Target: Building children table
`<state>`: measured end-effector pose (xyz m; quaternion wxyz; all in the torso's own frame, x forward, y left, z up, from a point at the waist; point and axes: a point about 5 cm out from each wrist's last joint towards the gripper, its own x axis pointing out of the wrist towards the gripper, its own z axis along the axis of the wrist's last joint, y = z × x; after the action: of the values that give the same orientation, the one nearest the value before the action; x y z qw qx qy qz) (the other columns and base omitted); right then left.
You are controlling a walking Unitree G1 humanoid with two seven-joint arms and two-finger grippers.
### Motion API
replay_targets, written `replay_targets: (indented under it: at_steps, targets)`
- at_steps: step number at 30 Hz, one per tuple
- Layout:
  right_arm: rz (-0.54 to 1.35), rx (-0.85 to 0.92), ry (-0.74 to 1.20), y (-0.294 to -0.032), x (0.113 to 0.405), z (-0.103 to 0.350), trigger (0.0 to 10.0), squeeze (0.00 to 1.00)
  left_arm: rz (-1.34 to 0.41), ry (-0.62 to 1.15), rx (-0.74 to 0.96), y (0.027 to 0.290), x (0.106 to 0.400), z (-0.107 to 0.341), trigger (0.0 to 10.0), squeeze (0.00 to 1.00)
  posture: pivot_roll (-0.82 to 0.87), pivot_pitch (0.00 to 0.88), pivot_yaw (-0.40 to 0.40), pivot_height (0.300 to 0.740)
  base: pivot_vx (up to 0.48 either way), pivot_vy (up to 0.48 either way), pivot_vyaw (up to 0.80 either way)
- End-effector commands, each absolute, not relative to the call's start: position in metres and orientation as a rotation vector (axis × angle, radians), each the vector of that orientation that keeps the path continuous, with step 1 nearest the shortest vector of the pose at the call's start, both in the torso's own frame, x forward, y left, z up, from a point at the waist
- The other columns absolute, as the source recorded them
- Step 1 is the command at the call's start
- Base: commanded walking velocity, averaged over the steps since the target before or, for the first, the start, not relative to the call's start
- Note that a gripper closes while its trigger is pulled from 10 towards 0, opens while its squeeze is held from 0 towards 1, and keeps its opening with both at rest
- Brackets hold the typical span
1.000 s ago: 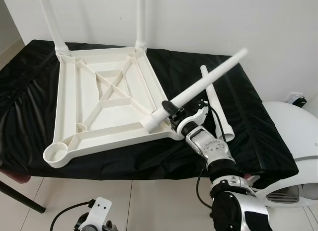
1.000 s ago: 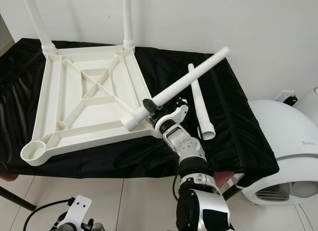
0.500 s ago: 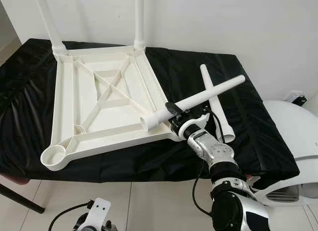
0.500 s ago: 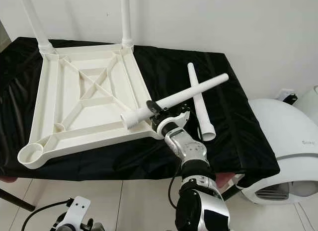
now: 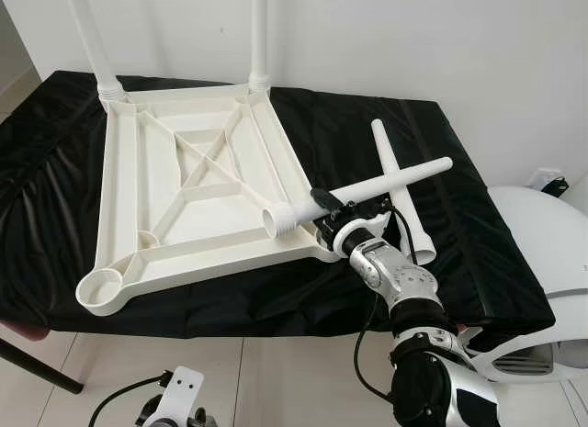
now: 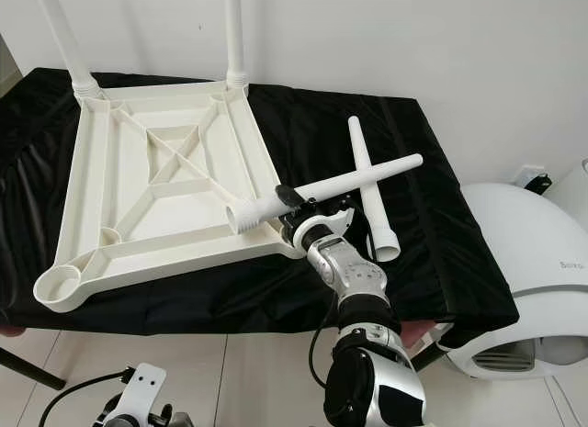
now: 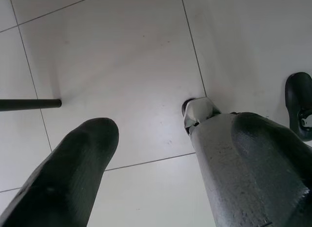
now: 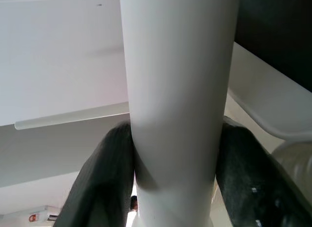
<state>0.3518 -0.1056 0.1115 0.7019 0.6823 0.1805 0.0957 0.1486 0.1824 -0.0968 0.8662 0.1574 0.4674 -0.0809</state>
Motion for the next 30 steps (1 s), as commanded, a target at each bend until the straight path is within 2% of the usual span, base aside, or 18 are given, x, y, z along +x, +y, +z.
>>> replay_targets:
  at_steps: [1, 2, 15, 16, 22, 24, 30]
  targets:
    - [0.191, 1.570, 0.453, -0.090, 0.350, 0.108, 10.0, 0.84, -0.215, 1.171, 0.303, 0.180, 0.098, -0.115, 10.0, 0.00, 0.10, 0.051, -0.047, 0.740, 0.000, 0.000, 0.00]
    - [0.190, 1.574, 0.455, -0.090, 0.350, 0.109, 10.0, 1.00, -0.215, 1.169, 0.302, 0.180, 0.098, -0.114, 10.0, 0.00, 0.10, 0.051, -0.047, 0.740, 0.000, 0.000, 0.00]
    - [0.168, 1.538, 0.493, -0.089, 0.350, 0.111, 10.0, 1.00, -0.213, 1.163, 0.296, 0.178, 0.100, -0.114, 10.0, 0.00, 0.10, 0.051, -0.052, 0.740, 0.000, 0.000, 0.00]
    - [0.158, 1.515, 0.506, -0.089, 0.350, 0.110, 10.0, 0.00, -0.213, 1.163, 0.295, 0.177, 0.099, -0.114, 10.0, 0.00, 0.10, 0.049, -0.056, 0.740, 0.000, 0.000, 0.00]
    - [0.075, 1.475, 0.559, -0.091, 0.350, 0.107, 10.0, 0.00, -0.212, 1.160, 0.290, 0.177, 0.101, -0.114, 10.0, 0.00, 0.10, 0.047, -0.059, 0.740, 0.000, 0.000, 0.00]
    - [0.028, 1.410, 0.492, -0.097, 0.354, 0.116, 10.0, 0.00, -0.211, 1.143, 0.286, 0.176, 0.105, -0.113, 10.0, 0.00, 0.10, 0.040, -0.064, 0.740, 0.000, 0.000, 0.00]
    - [0.062, 1.336, 0.421, -0.097, 0.356, 0.130, 10.0, 0.00, -0.214, 1.132, 0.283, 0.174, 0.108, -0.112, 10.0, 0.00, 0.10, 0.036, -0.066, 0.740, 0.000, 0.000, 0.00]
